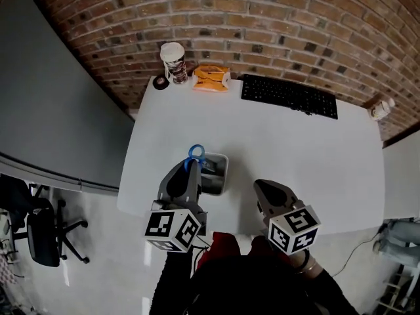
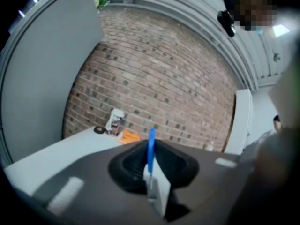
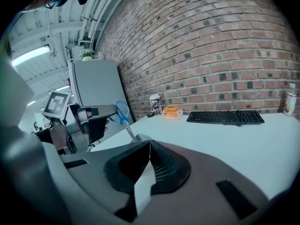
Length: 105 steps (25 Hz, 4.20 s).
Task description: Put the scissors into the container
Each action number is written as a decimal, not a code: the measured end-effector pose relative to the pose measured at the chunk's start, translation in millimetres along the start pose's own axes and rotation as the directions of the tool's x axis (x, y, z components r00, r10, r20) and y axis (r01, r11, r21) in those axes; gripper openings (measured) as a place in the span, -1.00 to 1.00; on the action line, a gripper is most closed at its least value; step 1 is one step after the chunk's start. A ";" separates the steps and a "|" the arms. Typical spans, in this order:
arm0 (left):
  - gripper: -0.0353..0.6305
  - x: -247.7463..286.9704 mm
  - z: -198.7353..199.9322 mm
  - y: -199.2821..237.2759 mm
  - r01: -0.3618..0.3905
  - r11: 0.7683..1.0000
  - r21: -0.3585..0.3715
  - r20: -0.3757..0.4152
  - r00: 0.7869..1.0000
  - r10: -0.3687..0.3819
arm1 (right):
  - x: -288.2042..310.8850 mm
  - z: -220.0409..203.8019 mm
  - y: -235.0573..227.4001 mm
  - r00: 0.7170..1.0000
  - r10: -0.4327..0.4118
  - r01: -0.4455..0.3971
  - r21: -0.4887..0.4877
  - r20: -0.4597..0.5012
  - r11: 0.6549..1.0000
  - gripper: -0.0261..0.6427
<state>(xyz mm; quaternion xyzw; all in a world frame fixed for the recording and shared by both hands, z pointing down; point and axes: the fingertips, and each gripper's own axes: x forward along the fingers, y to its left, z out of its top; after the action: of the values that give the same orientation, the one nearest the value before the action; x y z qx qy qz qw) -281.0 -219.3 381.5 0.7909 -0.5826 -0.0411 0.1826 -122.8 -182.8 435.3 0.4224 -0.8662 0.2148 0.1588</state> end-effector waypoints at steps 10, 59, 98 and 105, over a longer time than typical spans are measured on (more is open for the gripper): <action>-0.76 31.3 -26.2 4.5 0.054 0.998 -0.015 -0.087 0.995 -0.055 | 12.7 -10.7 -6.5 0.999 -0.041 0.043 0.045 -0.029 0.998 -0.89; -0.53 28.1 -89.2 57.8 -0.077 0.996 -0.050 -0.236 0.970 0.064 | 43.1 -43.8 -0.6 0.988 0.003 0.010 0.079 -0.155 0.997 -0.89; -0.88 -103.8 -82.9 6.8 -0.415 0.910 0.014 -0.078 0.907 0.415 | -16.0 -33.1 12.6 0.963 0.261 -0.266 -0.101 -0.059 0.959 -0.89; -0.88 -130.7 -82.7 -15.9 -0.450 0.892 0.025 -0.042 0.891 0.451 | -35.4 -31.5 20.3 0.948 0.315 -0.317 -0.133 -0.035 0.939 -0.89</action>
<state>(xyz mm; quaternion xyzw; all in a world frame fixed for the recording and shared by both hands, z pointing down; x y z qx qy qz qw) -285.1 -72.9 433.7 0.6364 -0.7458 0.0251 0.1950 -115.1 -132.1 441.4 0.2645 -0.9344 0.1805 0.1564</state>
